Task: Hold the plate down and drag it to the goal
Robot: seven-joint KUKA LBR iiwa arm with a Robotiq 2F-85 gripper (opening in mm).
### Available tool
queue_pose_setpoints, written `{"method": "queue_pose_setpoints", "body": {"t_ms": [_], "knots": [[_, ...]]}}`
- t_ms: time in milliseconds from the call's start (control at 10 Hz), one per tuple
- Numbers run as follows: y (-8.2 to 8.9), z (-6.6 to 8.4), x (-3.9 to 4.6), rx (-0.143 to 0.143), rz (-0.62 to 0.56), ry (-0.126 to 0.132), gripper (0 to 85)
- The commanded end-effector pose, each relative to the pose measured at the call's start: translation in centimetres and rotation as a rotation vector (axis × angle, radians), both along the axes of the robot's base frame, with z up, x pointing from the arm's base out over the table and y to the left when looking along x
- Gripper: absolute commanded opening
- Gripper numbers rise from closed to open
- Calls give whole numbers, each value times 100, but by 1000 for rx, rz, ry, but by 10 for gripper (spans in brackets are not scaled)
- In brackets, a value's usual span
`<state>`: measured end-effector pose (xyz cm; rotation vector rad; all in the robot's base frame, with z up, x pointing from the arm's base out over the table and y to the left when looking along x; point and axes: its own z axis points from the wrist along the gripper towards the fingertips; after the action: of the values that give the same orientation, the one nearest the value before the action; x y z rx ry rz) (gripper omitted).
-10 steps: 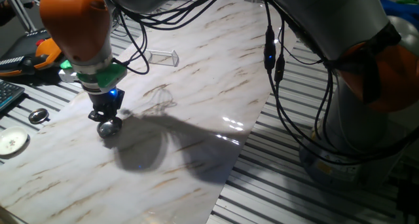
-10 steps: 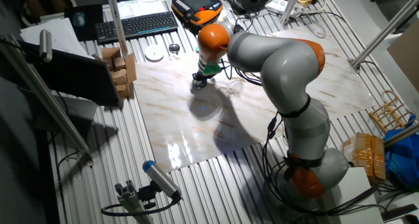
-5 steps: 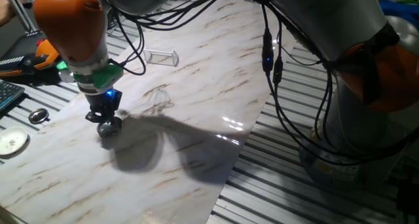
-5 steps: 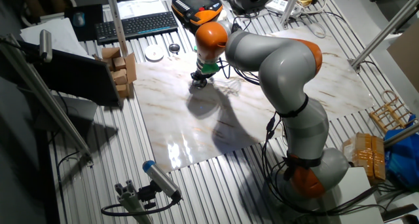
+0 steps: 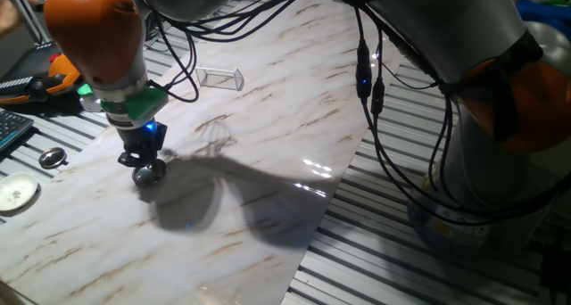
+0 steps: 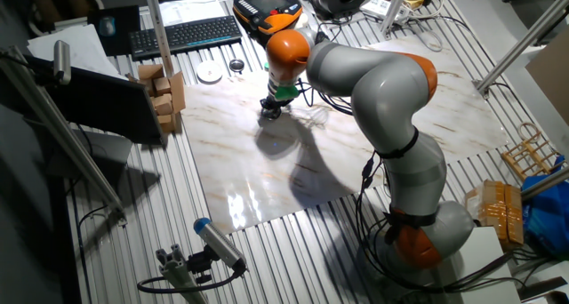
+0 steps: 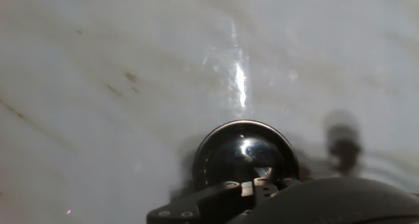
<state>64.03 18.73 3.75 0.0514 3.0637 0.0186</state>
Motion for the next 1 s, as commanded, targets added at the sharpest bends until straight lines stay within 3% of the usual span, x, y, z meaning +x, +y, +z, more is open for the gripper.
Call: {"method": "queue_pose_setpoints", "body": {"t_ms": [0, 900], "knots": [[1, -1, -3, -3, -5, 2, 0], [-66, -104, 32, -11, 8, -12, 0]]}}
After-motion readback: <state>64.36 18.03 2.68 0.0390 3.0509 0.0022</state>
